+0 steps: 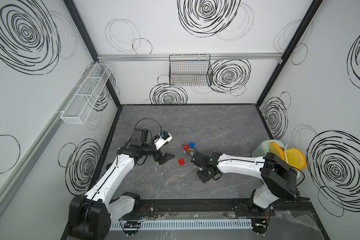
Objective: Assemble a giraffe with lego
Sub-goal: Pick up the lego brick from the center of the board.
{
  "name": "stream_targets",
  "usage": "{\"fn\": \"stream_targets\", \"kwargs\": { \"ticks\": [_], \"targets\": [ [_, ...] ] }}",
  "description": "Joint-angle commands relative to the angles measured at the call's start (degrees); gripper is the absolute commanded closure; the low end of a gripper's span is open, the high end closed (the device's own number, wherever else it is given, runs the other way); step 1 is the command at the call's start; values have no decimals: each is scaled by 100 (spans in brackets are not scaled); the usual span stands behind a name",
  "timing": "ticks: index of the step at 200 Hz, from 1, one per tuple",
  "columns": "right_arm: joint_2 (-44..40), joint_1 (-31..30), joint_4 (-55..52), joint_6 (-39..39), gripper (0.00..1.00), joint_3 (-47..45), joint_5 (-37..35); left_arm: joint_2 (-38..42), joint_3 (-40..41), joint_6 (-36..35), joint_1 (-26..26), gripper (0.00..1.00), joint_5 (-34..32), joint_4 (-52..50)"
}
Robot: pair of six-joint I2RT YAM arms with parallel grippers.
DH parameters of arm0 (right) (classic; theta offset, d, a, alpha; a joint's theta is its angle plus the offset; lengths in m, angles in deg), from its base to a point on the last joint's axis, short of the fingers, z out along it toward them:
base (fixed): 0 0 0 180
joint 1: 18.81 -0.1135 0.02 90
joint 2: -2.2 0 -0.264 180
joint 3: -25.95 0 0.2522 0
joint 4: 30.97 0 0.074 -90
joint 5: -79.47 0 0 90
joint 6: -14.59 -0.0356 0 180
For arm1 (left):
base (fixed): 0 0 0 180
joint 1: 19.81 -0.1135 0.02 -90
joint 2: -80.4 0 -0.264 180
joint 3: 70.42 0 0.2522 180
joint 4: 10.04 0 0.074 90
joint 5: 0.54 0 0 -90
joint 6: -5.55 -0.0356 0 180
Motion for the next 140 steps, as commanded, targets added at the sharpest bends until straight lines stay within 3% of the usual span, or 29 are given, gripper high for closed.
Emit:
{"fn": "stream_targets", "kwargs": {
  "ticks": [1,88,140],
  "targets": [
    [-4,-60,-146,-11,56,74,-38,-15,47,-10,20,2,71,207],
    [-70,-42,-451,113,74,251,-177,9,19,-32,-25,2,56,161],
    [-269,403,-1218,983,80,1119,-383,42,33,-28,-5,2,68,185]
  ]
}}
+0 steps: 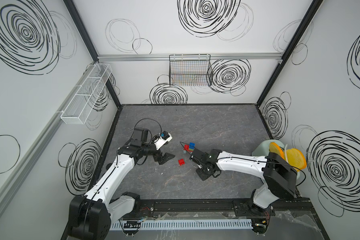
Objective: Assemble a giraffe with lego
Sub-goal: Pick up the lego brick from the center of the board, then assemble the lego brick with the lego brick.
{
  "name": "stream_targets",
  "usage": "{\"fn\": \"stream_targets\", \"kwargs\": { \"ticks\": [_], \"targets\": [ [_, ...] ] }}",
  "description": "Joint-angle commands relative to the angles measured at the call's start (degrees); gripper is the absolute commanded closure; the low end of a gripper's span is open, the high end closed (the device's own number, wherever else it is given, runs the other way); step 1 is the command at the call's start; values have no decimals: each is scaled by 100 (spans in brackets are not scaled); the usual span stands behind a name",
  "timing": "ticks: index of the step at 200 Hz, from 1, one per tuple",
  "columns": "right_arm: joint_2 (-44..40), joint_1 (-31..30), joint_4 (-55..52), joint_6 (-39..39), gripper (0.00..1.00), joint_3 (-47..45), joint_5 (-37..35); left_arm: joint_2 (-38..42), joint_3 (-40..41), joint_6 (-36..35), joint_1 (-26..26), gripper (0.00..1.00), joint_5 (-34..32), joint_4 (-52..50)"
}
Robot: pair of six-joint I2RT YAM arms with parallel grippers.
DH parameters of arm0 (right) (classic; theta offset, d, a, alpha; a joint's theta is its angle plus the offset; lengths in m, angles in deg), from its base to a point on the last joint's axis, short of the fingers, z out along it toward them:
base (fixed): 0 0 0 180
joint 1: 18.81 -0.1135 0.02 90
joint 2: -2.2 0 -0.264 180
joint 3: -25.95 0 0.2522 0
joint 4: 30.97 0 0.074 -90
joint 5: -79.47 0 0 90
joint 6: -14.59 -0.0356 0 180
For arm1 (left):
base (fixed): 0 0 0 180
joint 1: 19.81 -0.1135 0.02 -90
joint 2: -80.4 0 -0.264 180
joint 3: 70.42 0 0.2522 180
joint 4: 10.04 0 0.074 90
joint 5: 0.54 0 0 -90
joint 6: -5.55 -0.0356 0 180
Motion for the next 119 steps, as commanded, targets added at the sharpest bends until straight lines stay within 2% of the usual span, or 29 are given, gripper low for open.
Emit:
{"fn": "stream_targets", "kwargs": {
  "ticks": [1,40,57,74,119],
  "targets": [
    [-252,254,-571,599,80,440,-248,43,38,-25,2,2,70,192],
    [-261,896,-943,1447,88,1313,-626,68,-29,-12,-2,2,6,124],
    [-184,1147,-936,1944,91,1672,-511,71,30,89,23,2,25,264],
    [12,1200,-1023,2580,95,2079,-412,69,-79,71,24,2,42,123],
    [514,1196,-932,3903,100,2942,-360,71,-52,46,50,2,64,144]
  ]
}}
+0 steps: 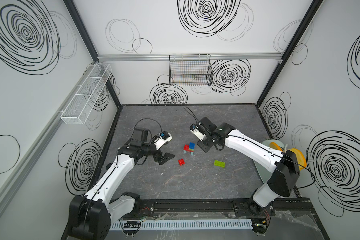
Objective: Assemble a giraffe with lego
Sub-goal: Assemble the lego brick with the lego brick.
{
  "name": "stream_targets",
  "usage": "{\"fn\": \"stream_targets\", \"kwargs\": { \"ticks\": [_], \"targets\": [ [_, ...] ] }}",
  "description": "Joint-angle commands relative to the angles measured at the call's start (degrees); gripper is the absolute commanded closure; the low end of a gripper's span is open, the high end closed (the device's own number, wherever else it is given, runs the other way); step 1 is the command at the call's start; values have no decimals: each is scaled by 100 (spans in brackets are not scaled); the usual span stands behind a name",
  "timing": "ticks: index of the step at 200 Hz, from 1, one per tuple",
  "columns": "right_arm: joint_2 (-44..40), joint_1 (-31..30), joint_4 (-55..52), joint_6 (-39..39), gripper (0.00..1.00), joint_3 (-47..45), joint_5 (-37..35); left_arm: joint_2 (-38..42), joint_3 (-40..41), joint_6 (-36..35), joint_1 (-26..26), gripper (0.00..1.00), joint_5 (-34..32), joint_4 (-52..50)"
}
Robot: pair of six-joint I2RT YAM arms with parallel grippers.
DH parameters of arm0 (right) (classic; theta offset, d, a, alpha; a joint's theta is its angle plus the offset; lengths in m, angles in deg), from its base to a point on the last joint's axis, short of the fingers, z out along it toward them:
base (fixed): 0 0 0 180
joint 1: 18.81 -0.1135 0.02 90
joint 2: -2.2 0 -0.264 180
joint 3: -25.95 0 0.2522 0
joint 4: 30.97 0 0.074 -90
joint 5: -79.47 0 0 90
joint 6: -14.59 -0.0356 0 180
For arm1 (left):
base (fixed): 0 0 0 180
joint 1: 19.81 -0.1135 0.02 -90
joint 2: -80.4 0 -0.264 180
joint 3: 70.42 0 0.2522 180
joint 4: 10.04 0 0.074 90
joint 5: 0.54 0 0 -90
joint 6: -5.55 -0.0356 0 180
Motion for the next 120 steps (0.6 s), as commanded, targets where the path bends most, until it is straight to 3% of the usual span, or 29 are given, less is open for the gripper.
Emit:
{"fn": "stream_targets", "kwargs": {
  "ticks": [1,33,49,120],
  "targets": [
    [350,-34,-203,1070,100,496,38,68,-63,15,37,2,76,113],
    [976,-18,-529,1614,100,1407,-95,74,-21,6,54,2,36,194],
    [1260,50,-790,1952,100,1823,361,76,-57,3,72,2,67,121],
    [1723,54,-977,2337,100,1916,947,42,-109,-20,37,2,6,61]
  ]
}}
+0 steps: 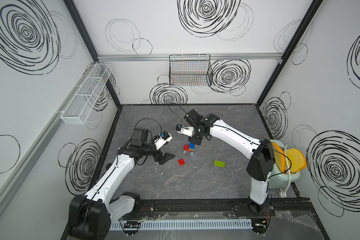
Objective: Assemble a giraffe with lego
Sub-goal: Assemble the lego brick with the lego brick.
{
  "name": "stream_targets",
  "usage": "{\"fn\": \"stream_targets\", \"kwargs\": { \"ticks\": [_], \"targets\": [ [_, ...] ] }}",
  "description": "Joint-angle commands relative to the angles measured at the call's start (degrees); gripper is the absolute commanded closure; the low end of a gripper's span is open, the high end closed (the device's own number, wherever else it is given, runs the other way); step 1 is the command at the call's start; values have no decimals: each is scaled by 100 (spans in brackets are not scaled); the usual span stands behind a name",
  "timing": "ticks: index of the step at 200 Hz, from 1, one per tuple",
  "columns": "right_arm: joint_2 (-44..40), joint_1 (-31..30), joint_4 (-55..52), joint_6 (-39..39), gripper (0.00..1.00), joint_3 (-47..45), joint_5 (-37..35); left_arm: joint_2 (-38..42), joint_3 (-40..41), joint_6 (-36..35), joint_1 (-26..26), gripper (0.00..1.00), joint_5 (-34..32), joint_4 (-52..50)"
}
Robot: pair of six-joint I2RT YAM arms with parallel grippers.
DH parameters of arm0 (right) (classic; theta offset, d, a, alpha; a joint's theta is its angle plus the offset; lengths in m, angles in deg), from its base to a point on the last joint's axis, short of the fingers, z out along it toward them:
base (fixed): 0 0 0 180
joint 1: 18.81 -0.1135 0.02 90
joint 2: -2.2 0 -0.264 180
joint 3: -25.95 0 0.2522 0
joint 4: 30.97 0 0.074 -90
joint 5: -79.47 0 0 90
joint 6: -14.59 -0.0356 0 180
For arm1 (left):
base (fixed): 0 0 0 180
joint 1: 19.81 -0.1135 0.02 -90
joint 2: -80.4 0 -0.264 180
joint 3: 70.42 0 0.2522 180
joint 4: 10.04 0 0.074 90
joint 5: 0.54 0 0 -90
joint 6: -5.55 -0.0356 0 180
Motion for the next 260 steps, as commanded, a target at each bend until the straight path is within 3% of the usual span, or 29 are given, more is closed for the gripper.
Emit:
{"fn": "stream_targets", "kwargs": {
  "ticks": [1,205,260],
  "targets": [
    [160,22,-330,180,100,88,325,40,-103,-18,11,2,10,91],
    [840,71,-271,333,100,185,271,-12,31,12,13,2,45,253],
    [1090,62,-317,257,100,-281,113,31,32,6,28,2,66,244]
  ]
}}
